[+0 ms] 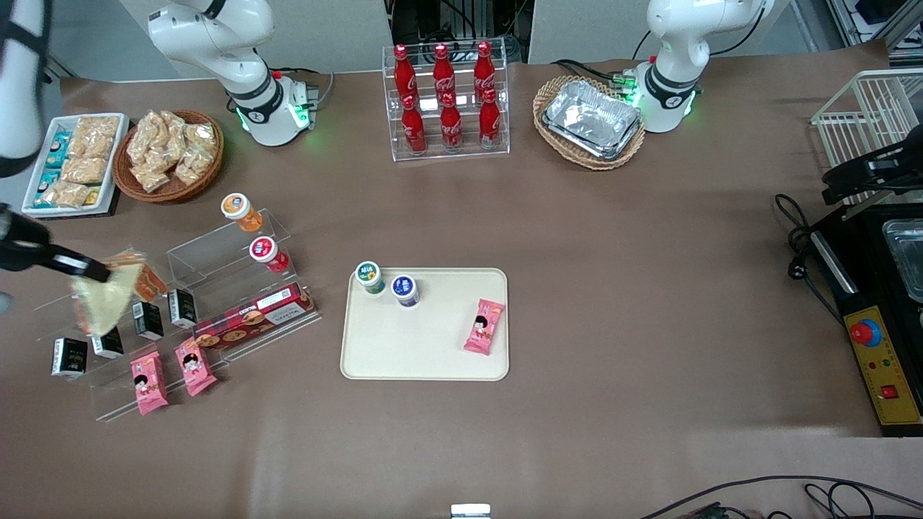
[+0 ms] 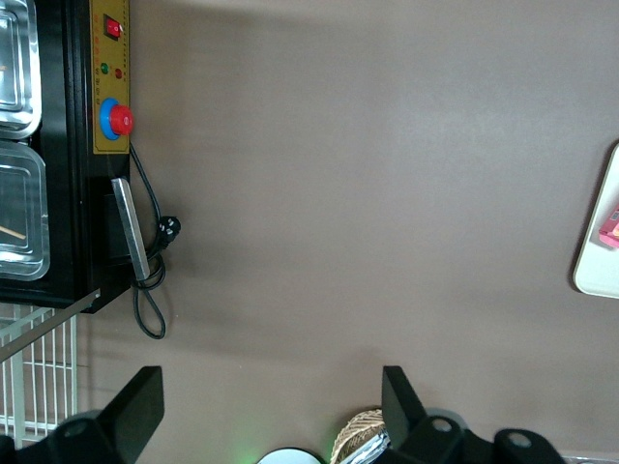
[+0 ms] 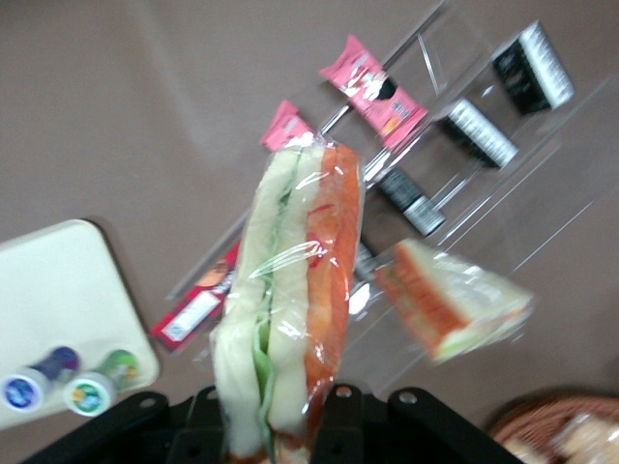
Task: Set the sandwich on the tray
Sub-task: 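Lift the sandwich off the display and carry it toward the cream tray, then lower the held sandwich onto the cream tray beside the yogurt cups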
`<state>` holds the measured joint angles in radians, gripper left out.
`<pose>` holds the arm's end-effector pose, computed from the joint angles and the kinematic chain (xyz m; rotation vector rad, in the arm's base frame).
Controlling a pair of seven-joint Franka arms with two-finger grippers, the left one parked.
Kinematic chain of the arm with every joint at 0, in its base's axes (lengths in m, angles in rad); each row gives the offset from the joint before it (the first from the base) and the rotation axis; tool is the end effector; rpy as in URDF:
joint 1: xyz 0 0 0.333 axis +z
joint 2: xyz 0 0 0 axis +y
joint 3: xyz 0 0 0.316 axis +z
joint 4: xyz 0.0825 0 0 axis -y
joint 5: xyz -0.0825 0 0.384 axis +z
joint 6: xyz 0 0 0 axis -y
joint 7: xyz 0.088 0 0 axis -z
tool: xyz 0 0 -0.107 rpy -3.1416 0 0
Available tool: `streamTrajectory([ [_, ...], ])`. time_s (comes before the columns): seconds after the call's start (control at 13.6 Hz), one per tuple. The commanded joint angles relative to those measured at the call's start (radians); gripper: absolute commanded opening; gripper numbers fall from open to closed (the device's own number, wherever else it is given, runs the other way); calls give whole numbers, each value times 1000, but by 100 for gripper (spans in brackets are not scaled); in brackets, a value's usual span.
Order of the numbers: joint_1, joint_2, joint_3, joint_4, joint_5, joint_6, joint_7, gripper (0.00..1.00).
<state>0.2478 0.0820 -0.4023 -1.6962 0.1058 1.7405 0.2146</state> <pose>0.5792 -0.0732 0.5365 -3.0127 0.5917 0.0507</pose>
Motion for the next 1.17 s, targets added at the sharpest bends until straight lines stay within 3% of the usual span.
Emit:
streamTrajectory([
  [0.0,155,-1,-9,30,-18,-27,369,16],
  [0.37,362,97,-9,118,-17,-15,786,16],
  [0.59,418,186,-7,193,-8,5,1029,16],
  [0.88,511,275,-7,196,-5,193,1363,15],
  [1.1,550,366,-3,199,9,319,1498,15],
])
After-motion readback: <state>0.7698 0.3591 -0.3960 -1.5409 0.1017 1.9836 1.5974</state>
